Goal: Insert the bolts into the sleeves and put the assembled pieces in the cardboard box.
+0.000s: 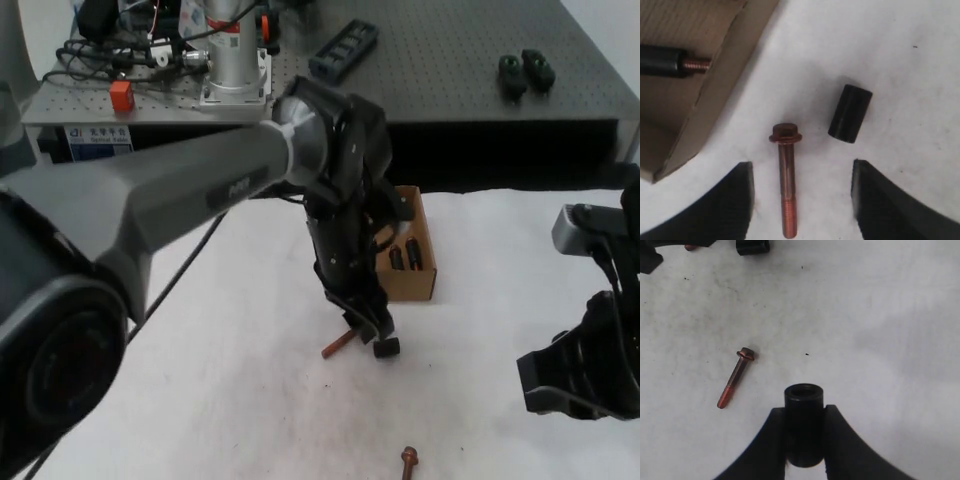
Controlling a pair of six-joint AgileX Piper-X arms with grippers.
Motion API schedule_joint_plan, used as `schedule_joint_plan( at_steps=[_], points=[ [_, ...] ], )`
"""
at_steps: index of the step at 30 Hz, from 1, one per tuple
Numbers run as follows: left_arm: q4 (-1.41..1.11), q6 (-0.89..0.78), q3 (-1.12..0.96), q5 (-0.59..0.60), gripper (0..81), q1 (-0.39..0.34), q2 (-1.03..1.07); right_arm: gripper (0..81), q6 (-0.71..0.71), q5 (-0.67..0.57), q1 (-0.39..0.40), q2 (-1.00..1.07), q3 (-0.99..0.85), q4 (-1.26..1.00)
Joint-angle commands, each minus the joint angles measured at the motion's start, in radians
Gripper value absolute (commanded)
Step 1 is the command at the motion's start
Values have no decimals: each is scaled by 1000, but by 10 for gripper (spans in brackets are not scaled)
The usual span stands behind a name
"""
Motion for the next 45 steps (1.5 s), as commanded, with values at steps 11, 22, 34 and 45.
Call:
schedule_joint_plan(
  at_steps=[11,22,34,45],
  points=[
    [-40,-1,-16,-26,319,0,55,3,-3,-18,-5,-8,0,-11],
    [-43,-46,-34,-24,5,0,65,3,-3,-22,-5,-8,0,-41],
    [-327,-474,302,357,6,91,-407,3,35,-195,-2,-107,23,-313],
    [-1369,-1155,960,606,6,143,-881,3,394,-554,270,-79,174,-900]
  ],
)
